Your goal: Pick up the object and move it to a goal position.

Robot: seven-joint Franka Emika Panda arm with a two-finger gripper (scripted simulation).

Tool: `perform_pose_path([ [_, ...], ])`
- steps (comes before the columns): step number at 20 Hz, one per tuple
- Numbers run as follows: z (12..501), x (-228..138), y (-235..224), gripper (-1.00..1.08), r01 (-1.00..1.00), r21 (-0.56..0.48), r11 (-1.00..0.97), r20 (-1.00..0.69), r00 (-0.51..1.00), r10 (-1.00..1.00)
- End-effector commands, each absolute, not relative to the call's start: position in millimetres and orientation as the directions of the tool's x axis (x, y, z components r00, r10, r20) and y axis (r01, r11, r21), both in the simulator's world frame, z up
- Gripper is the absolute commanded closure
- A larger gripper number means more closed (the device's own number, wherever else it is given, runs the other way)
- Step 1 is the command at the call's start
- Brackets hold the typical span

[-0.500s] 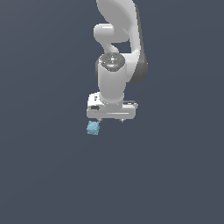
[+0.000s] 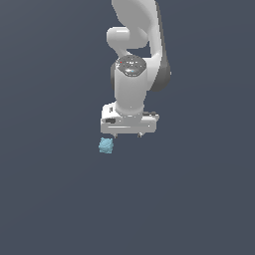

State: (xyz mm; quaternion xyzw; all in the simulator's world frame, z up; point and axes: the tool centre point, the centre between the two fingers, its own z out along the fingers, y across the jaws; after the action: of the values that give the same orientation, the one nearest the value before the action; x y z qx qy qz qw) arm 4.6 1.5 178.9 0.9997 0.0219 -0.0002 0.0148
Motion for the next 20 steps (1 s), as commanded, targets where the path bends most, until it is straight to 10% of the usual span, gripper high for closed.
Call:
perform_pose_path([
  [1,181,4,3,-0.92,0.051,0.031,-0.998,-0.001,0.999,0.051],
  [20,102,-27,-93,-0.92,-0.121,0.002,-0.993,0.0,0.993,-0.121],
])
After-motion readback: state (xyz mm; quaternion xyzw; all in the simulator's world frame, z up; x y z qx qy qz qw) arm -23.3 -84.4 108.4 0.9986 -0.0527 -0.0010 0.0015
